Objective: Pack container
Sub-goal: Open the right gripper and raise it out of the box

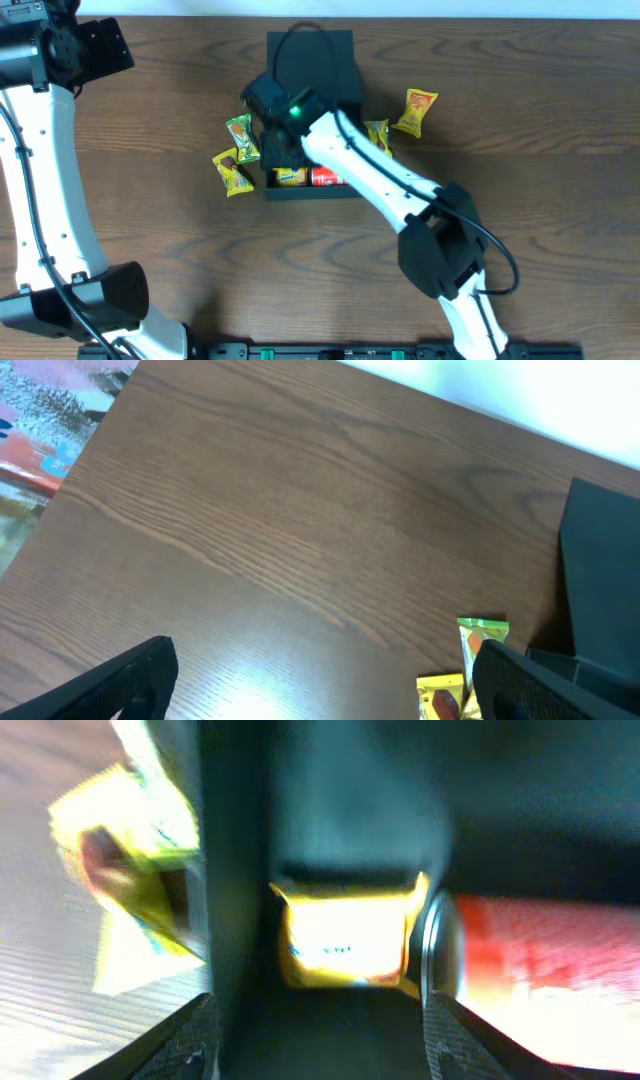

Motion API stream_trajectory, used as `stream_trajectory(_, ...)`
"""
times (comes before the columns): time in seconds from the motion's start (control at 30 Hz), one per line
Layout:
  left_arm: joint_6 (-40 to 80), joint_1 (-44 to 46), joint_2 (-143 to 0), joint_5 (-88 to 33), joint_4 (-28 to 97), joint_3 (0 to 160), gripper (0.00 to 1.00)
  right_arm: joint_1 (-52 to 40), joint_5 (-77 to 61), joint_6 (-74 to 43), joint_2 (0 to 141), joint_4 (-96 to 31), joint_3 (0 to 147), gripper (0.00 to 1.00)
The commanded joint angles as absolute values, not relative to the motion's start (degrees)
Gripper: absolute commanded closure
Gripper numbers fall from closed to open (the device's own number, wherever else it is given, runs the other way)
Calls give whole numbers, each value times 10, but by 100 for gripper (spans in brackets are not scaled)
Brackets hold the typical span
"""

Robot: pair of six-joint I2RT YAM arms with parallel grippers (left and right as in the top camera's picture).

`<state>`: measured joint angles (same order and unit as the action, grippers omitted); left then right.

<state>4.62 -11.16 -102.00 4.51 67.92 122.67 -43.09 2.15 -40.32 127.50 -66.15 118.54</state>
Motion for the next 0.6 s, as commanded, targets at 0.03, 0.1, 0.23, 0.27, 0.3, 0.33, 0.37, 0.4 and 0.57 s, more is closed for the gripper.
stream_trajectory(0.03,43,-114,-1009,42,678,1226,5,-387,140,-344,1240,-698,1313,15)
stream_trajectory(0.1,43,-114,-1009,42,679,1226,5,-364,175,-328,1227,-702,1346,4)
stream_trajectory(0.23,43,-114,-1010,31,676,1219,4,-295,186,-326,1223,-695,1350,1)
stream_trajectory(0.27,43,-114,-1010,24,674,1214,4,-272,186,-334,1230,-695,1337,1)
stream_trajectory(0.3,43,-114,-1010,23,672,1207,5,-253,186,-348,1237,-694,1321,1)
stream_trajectory(0.33,43,-114,-1011,23,671,1199,5,-236,185,-365,1243,-695,1306,3)
stream_trajectory(0.37,43,-113,-1013,23,670,1192,4,-222,181,-378,1248,-696,1293,8)
stream_trajectory(0.4,43,-113,-1016,23,670,1186,5,-207,173,-387,1249,-696,1278,16)
stream_trajectory(0.57,45,-113,-1041,8,666,1159,5,-164,133,-428,1250,-696,1217,19)
